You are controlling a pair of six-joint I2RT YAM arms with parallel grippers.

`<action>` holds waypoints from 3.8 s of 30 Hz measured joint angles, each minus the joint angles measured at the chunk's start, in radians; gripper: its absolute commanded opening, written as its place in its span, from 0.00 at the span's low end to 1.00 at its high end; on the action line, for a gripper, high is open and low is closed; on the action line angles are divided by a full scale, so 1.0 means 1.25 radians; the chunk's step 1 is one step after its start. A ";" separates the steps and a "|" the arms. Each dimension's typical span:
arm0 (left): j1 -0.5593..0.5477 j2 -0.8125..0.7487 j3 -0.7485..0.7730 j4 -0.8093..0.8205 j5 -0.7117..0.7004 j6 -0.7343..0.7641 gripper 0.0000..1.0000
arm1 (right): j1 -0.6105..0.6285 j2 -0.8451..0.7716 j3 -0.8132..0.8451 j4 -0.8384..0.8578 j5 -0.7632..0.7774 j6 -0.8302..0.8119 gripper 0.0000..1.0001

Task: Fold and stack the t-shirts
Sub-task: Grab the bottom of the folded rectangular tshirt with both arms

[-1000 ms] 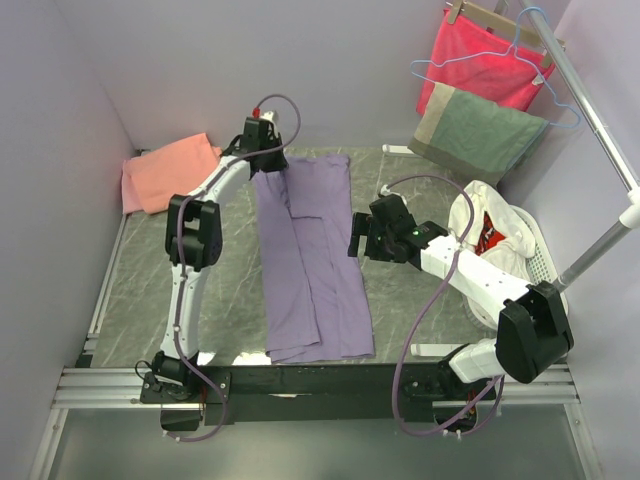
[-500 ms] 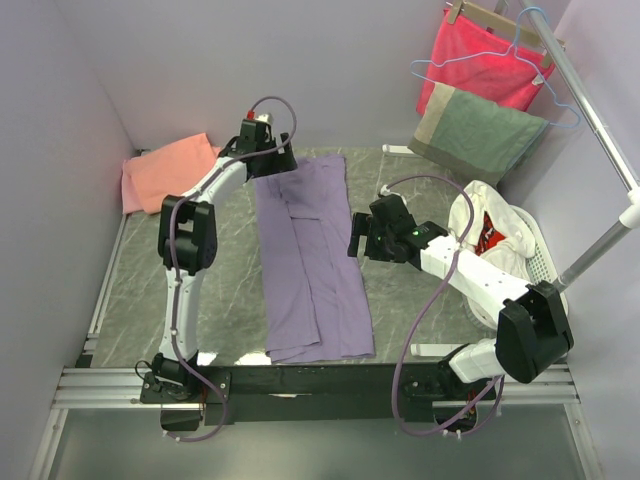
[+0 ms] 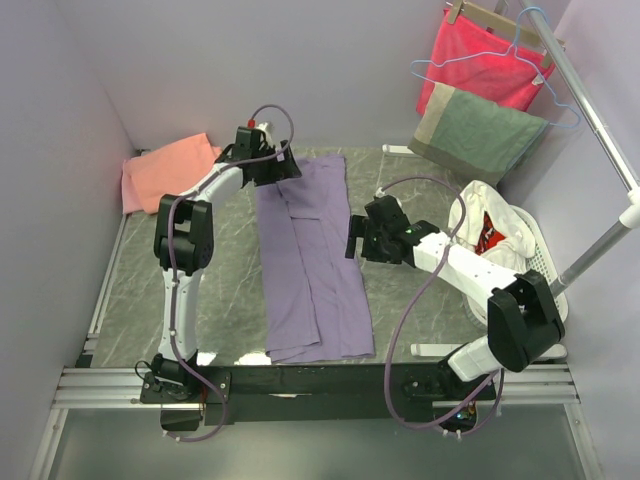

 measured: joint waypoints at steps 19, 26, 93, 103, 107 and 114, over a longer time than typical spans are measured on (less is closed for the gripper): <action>-0.001 0.165 0.110 0.122 0.160 -0.100 1.00 | 0.000 0.031 0.000 0.001 -0.007 -0.005 1.00; -0.012 0.103 0.025 0.138 0.055 -0.073 1.00 | -0.003 0.051 0.009 0.008 -0.009 -0.014 1.00; 0.073 0.390 0.483 0.080 0.172 -0.073 1.00 | -0.124 0.558 0.434 0.190 -0.393 -0.050 0.98; 0.030 0.408 0.490 0.128 0.185 -0.100 0.99 | -0.124 0.517 0.381 0.188 -0.373 -0.063 0.99; 0.034 0.347 0.399 0.143 0.147 -0.096 0.99 | -0.124 0.468 0.336 0.168 -0.340 -0.082 1.00; 0.086 0.257 0.371 0.063 0.003 -0.039 0.99 | -0.124 0.311 0.261 0.119 -0.276 -0.116 1.00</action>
